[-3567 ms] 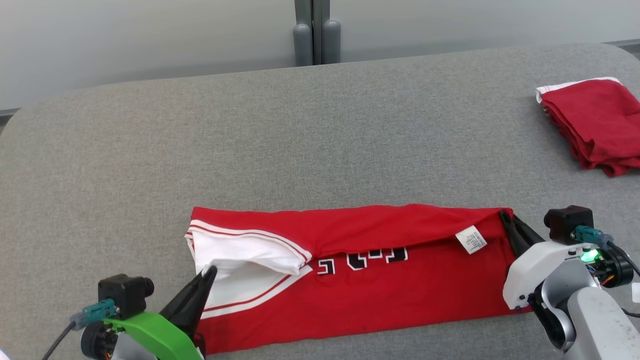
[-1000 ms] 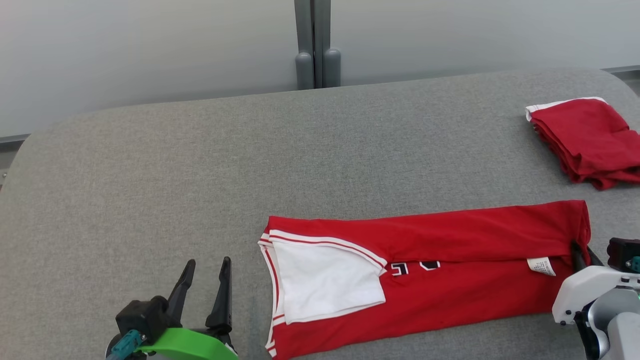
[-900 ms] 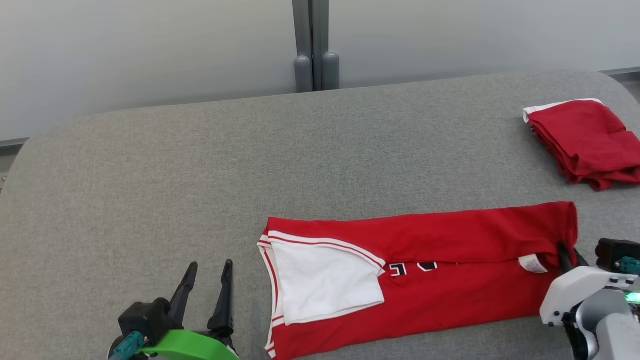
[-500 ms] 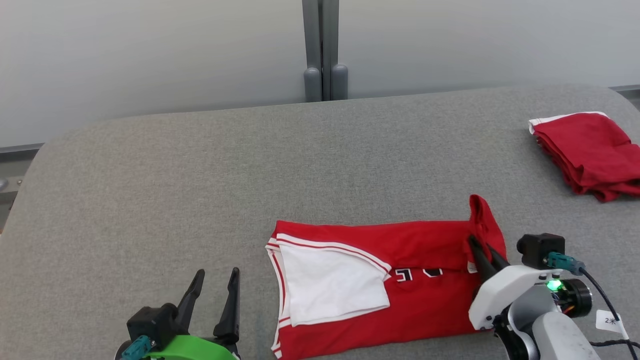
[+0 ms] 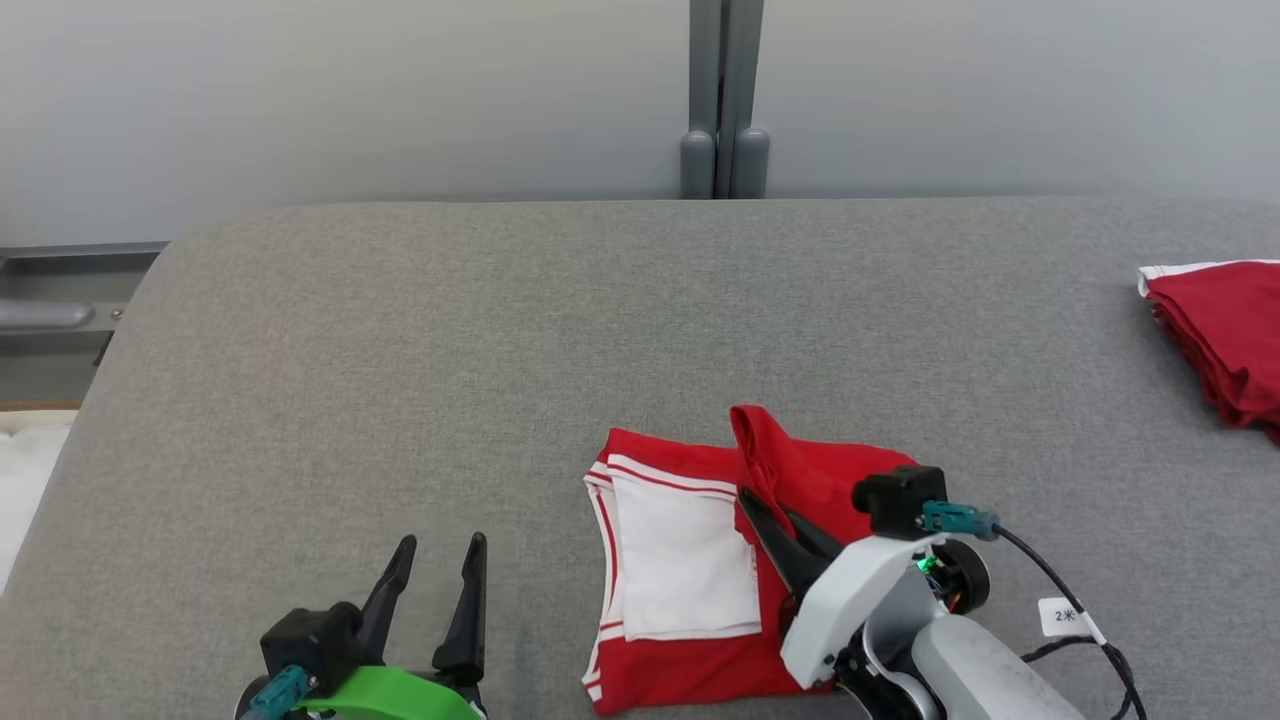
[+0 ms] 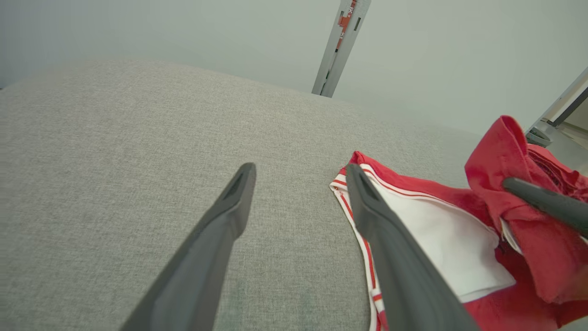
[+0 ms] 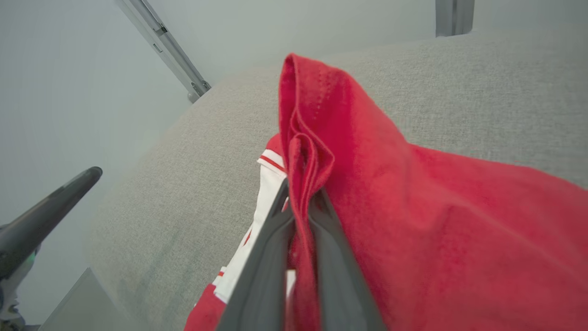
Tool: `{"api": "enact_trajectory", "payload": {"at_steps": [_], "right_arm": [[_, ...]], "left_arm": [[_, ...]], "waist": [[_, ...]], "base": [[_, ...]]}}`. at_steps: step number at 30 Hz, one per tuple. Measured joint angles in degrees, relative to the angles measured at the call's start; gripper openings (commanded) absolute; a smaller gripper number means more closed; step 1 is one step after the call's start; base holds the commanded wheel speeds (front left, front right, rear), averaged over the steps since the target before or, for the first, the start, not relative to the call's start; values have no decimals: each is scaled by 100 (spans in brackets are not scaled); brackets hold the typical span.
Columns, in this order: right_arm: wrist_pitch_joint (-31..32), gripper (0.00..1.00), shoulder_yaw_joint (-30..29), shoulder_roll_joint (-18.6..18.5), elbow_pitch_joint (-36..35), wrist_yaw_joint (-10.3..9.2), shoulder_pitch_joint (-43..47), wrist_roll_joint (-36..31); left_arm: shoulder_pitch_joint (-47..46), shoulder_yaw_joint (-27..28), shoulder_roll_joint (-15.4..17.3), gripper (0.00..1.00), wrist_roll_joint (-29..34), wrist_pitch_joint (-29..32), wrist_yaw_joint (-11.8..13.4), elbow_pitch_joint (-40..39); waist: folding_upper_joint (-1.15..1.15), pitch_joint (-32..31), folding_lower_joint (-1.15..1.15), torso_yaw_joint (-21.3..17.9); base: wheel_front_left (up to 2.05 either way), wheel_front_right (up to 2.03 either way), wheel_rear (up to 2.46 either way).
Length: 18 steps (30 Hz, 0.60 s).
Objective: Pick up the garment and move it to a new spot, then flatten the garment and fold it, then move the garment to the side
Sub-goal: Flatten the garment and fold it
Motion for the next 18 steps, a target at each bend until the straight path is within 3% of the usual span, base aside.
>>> {"api": "enact_trajectory", "payload": {"at_steps": [18], "right_arm": [[-390, 0, 1484, -4, 1358, 0, -1003, 831]], "left_arm": [[-151, 34, -136, 100, 7, -20, -78, 113]], "waist": [[0, 155, 0, 622]], "base": [[0, 0, 0]]}}
